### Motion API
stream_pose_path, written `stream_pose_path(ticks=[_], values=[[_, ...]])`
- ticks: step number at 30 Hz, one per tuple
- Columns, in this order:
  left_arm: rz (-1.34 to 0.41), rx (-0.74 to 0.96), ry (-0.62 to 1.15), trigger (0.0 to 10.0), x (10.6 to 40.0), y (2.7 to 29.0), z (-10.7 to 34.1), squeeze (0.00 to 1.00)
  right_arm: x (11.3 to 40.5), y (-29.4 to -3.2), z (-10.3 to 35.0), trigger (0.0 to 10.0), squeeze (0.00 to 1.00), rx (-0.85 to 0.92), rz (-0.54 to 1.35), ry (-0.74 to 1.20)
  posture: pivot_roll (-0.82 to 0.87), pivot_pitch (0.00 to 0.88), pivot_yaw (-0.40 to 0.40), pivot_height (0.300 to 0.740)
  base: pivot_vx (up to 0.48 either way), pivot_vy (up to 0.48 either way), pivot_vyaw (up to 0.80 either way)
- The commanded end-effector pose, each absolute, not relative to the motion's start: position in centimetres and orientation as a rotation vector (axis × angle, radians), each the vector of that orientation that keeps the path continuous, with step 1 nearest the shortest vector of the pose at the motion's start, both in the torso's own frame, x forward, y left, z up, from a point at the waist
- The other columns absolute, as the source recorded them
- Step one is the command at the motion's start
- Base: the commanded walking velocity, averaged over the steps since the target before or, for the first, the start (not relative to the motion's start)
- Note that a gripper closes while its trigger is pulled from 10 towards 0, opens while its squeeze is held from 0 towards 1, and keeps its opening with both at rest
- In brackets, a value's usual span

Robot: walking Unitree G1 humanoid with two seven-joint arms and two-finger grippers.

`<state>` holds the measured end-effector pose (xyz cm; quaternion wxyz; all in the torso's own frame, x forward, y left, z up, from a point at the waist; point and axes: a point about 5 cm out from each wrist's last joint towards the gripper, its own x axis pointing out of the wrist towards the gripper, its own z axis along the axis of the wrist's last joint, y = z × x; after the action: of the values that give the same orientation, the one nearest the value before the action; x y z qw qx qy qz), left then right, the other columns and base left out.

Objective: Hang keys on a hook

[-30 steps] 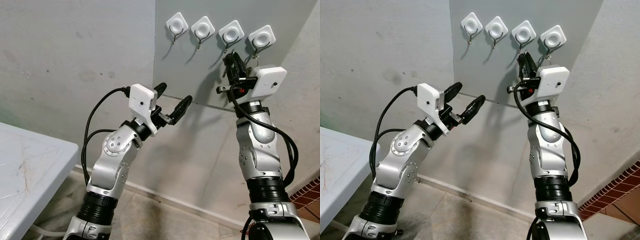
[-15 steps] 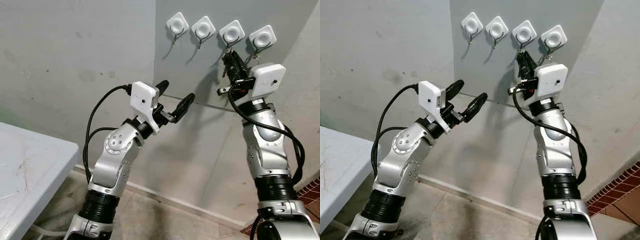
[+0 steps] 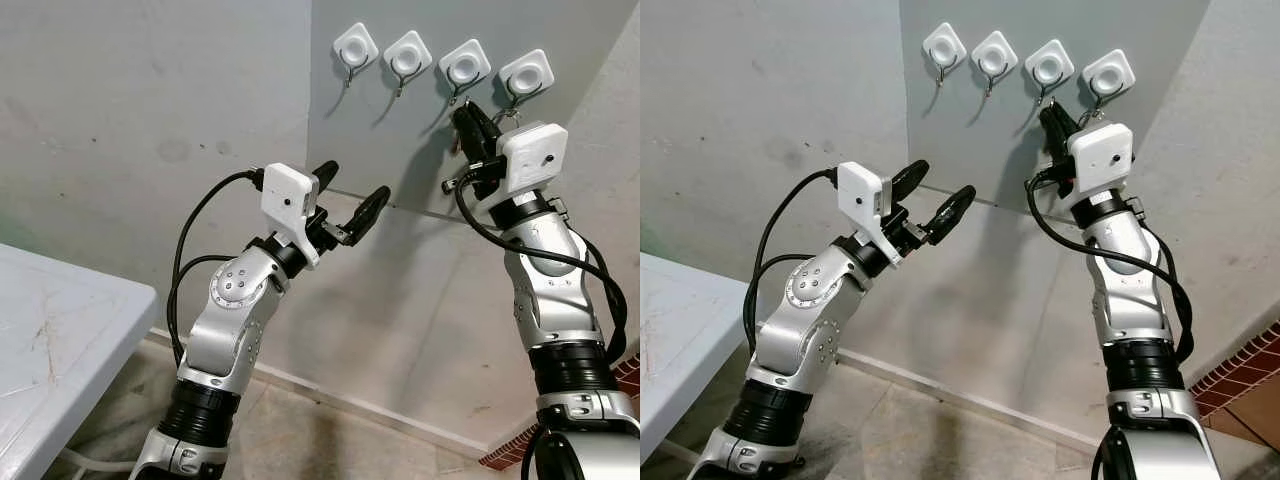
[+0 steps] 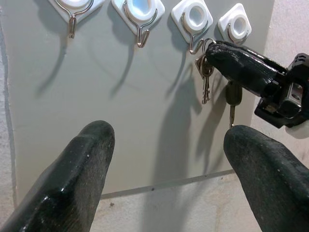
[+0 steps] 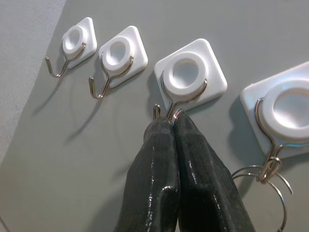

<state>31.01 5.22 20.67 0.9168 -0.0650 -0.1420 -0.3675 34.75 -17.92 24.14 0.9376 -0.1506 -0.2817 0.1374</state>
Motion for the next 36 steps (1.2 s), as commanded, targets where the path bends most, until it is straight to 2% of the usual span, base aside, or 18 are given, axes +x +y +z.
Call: stream_pose_path(ticks=[1,25,36], values=[[-0.752,-0.144,-0.289,10.0,31.1,5.3,20.8,0.00,34.9,-17.9,24.9,10.0,0.00,-0.342,0.298,-0.594,-0.05,0.000,-0.020,0.740,0.000,0.000,0.00],[-0.739,-0.151,-0.288,10.0,31.1,5.4,20.7,0.00,34.7,-16.8,24.7,10.0,0.00,-0.366,0.367,-0.602,-0.04,0.000,-0.025,0.740,0.000,0.000,0.00],[-0.739,-0.152,-0.287,10.0,31.1,5.3,20.7,0.00,35.0,-17.2,25.8,10.0,0.00,-0.425,0.326,-0.638,-0.04,0.000,-0.025,0.740,0.000,0.000,0.00]])
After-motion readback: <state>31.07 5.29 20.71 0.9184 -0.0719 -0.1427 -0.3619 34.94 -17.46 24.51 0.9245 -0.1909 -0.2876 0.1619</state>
